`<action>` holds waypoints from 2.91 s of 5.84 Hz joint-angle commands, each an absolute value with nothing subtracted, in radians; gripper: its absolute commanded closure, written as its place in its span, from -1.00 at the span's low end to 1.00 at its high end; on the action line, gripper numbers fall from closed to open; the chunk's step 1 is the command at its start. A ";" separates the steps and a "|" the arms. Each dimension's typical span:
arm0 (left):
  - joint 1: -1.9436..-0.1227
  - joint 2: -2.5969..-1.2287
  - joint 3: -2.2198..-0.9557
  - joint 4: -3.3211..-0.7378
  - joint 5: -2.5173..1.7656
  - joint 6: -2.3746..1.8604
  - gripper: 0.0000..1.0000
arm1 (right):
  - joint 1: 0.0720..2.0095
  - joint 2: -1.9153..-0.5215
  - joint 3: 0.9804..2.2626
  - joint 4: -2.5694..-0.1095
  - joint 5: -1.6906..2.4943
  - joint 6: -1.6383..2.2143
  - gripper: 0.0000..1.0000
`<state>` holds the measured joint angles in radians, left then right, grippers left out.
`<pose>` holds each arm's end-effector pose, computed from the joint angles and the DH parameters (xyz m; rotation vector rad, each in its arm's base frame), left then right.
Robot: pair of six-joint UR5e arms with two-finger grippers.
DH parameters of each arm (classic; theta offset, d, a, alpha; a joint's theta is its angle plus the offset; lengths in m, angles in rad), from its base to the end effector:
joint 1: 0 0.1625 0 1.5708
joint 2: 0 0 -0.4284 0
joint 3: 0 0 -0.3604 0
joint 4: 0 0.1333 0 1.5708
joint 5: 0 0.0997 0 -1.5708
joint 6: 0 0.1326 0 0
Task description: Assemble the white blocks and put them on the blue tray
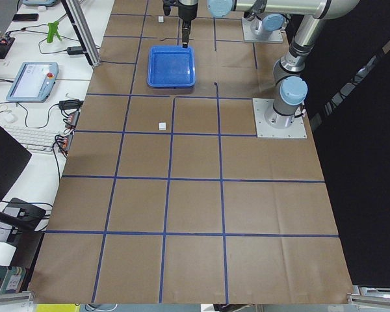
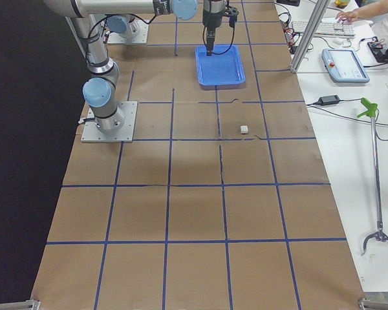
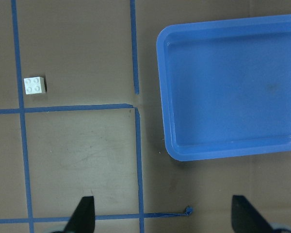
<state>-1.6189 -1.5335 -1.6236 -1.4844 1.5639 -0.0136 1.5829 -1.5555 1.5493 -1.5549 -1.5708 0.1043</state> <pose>-0.1559 -0.4462 0.4598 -0.0544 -3.1301 0.1106 0.1389 -0.4637 0.4595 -0.1447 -3.1376 -0.0152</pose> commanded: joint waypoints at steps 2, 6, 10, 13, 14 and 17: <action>-1.618 -1.525 -1.621 -1.500 1.569 -0.006 -0.98 | 1.583 -1.555 1.549 -1.555 -1.571 0.104 -1.00; -1.609 -1.522 -1.605 -1.541 1.595 -0.002 -0.99 | 1.583 -1.557 1.549 -1.554 -1.571 0.104 -1.00; -1.328 -1.705 -1.594 -1.485 1.605 0.102 -0.99 | 1.575 -1.554 1.557 -1.555 -1.571 0.042 -1.00; -1.255 -1.886 -1.595 -1.247 1.600 0.188 -0.99 | 1.553 -1.552 1.560 -1.563 -1.571 -0.471 -1.00; -1.246 -1.944 -1.607 -1.162 1.600 0.207 -0.99 | 1.510 -1.552 1.562 -1.563 -1.569 -0.690 -1.00; -1.243 -2.072 -1.637 -1.051 1.609 0.206 -0.99 | 1.360 -1.503 1.554 -1.565 -1.560 -1.426 -1.00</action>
<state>-1.2431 -2.0278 -1.6314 -1.0874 1.6043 0.2062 1.4042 -1.5212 1.5576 -1.5627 -1.5611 -1.2058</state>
